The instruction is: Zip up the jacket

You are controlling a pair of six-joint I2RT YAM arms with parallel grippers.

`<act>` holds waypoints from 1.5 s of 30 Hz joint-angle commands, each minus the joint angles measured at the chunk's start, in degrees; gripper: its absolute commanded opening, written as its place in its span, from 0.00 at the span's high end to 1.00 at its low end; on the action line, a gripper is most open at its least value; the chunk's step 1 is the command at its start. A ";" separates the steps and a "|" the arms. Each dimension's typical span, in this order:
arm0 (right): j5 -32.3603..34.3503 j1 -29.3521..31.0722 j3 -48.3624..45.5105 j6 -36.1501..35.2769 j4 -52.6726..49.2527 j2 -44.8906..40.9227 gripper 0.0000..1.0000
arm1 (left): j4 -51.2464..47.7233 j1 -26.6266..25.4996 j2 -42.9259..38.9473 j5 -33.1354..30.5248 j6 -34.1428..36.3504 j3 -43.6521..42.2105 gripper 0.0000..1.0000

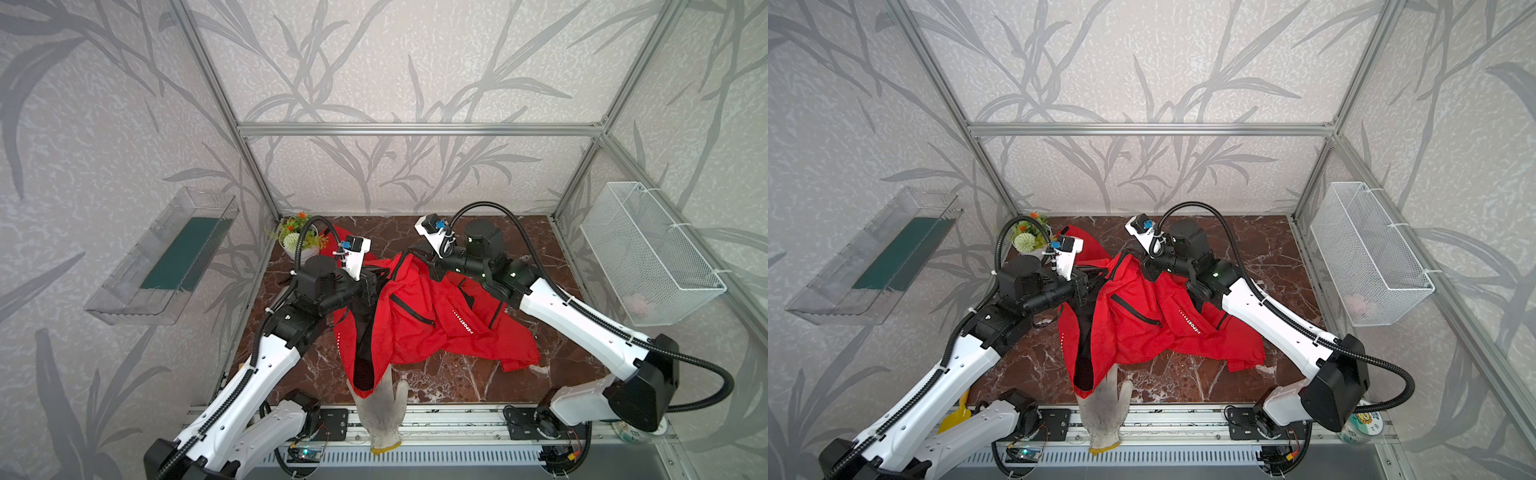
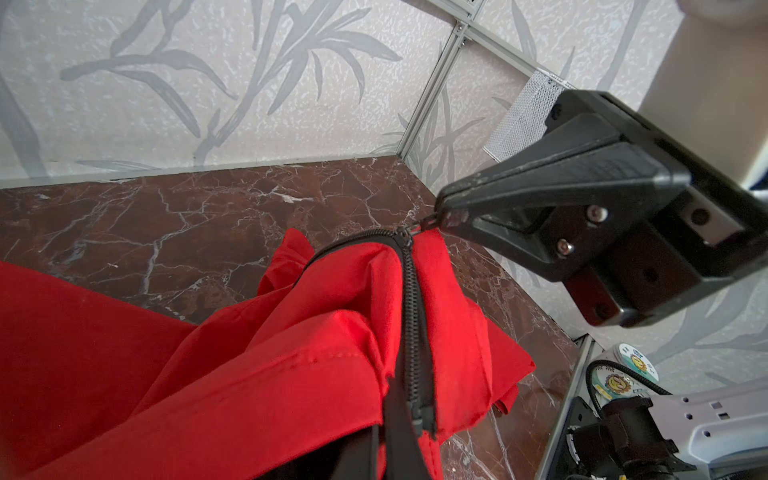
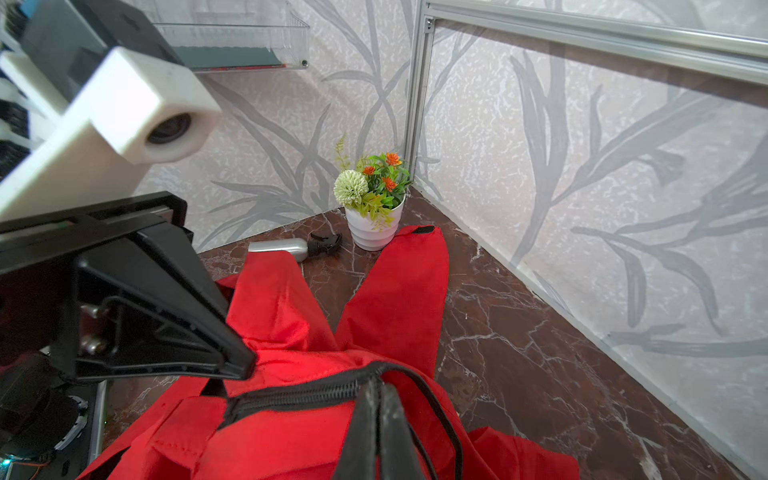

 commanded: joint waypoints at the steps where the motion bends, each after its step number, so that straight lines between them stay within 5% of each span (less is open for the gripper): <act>1: 9.02 -3.32 4.17 0.39 2.57 -0.11 1.00 | -8.63 0.71 -1.54 2.00 2.79 2.25 1.00; 13: 16.48 -12.02 23.08 -0.67 -8.89 5.77 1.00 | -17.08 6.42 7.96 7.56 10.92 23.39 1.00; 20: 20.40 -22.38 37.77 1.10 -14.53 9.82 1.00 | -17.99 17.34 17.71 13.76 14.89 40.73 1.00; 25: 19.64 -29.07 43.38 2.39 -19.27 9.90 1.00 | -18.25 24.02 21.34 16.92 17.85 41.34 1.00; 28: 18.90 -29.26 34.67 4.27 -19.67 4.42 1.00 | -16.28 25.08 18.42 17.45 19.09 32.27 1.00; 33: 15.83 -29.15 4.33 15.34 -13.63 -11.93 1.00 | -23.67 25.23 15.24 15.97 23.40 18.50 1.00; 40: 15.86 -28.89 -22.04 31.96 -14.80 -26.78 1.00 | -26.34 25.28 13.79 0.71 26.94 7.33 1.00; 45: 20.67 -28.80 -32.42 40.74 -12.95 -31.42 1.00 | -23.45 25.37 16.54 -12.76 26.12 3.48 1.00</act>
